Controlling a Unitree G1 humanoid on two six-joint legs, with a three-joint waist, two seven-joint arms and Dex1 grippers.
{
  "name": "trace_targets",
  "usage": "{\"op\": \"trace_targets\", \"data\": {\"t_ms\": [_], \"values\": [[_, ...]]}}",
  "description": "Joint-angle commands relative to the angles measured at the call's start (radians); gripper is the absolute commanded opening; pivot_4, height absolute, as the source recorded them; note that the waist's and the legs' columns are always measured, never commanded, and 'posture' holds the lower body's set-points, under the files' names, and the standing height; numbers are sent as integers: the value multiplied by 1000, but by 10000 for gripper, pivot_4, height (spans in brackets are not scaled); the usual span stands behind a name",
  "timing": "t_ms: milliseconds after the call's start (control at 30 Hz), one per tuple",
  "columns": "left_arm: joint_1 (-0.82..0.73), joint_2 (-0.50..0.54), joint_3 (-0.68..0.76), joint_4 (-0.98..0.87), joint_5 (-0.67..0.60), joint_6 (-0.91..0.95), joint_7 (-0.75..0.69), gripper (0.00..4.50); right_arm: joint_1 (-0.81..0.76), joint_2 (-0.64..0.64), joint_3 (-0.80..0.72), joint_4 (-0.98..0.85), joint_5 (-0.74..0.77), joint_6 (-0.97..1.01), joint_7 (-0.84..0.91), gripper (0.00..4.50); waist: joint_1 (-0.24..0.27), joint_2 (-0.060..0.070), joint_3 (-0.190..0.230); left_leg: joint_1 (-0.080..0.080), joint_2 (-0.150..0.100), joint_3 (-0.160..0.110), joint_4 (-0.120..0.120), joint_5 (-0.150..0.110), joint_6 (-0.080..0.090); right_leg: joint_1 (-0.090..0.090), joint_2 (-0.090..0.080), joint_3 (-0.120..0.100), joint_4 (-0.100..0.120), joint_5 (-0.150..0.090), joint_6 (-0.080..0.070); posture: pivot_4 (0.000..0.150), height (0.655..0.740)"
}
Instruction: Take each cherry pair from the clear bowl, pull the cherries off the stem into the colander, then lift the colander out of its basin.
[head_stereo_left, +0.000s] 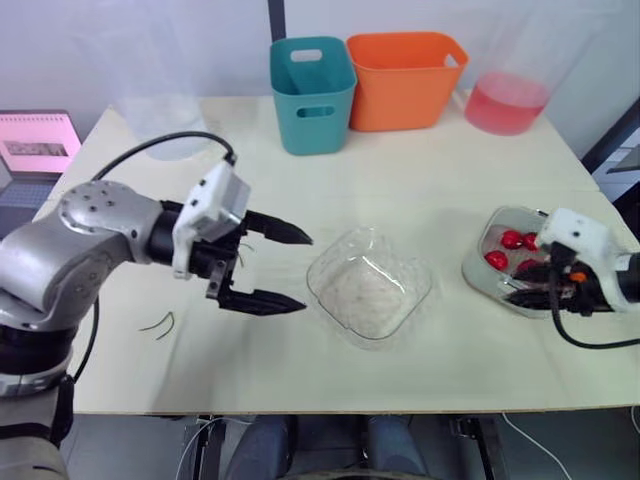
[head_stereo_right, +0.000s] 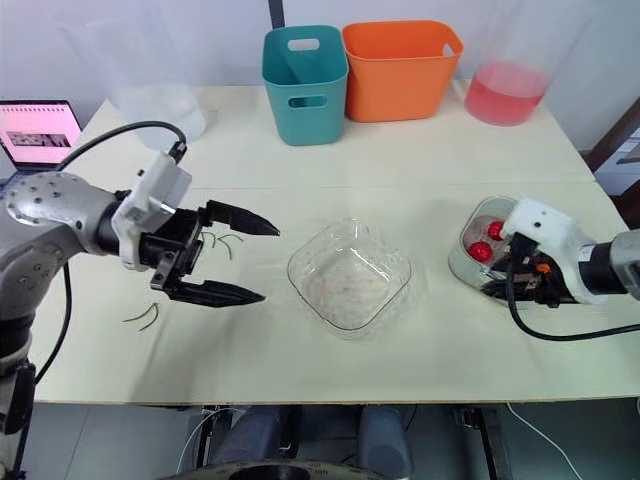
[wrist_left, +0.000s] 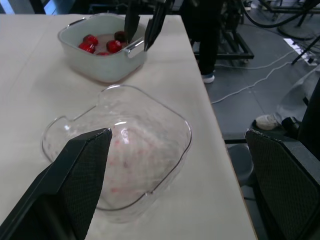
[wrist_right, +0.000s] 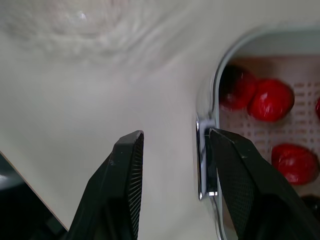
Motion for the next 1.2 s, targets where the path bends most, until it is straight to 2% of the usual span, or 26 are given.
{"op": "trace_targets", "data": {"t_ms": [33,367,567,667,733,900,1200], "values": [[3,0,9,-19,-10,-6,13,45000,-7,1,-15,6,-47,-31,6,21093,1,0,0,0,0,0,0,0,0,0,0,0,0,0,0,1500,7400],[-9,-17,-7,-5,13,-24,16,45000,2,24,-25,26,-97,-57,23,21093,2,0,0,0,0,0,0,0,0,1,0,0,0,0,0,1500,7400],[-15,-28,-19,7,35,-35,23,45000,-23,57,39,63,-154,-102,4,21093,2,0,0,0,0,0,0,0,0,1,0,0,0,0,0,1500,7400],[-9,-25,-18,6,40,-38,24,45000,-41,74,52,73,-161,-103,5,12333,1,0,0,0,0,0,0,0,0,1,0,0,0,0,0,1500,7400],[-13,-24,-12,7,33,-34,30,45000,-36,74,55,74,-173,-112,12,2442,1,0,0,0,0,0,0,0,0,0,0,0,0,0,0,1500,7400],[-23,-22,-2,19,27,-32,33,45000,-49,83,48,81,-181,-115,10,2073,1,0,0,0,0,0,0,0,0,1,0,0,0,0,0,1500,7400],[-24,-30,-27,53,70,-80,17,45000,-47,34,-51,73,-179,-134,94,2073,0,0,0,0,0,0,0,0,0,1,0,0,0,0,0,1500,7400]]}}
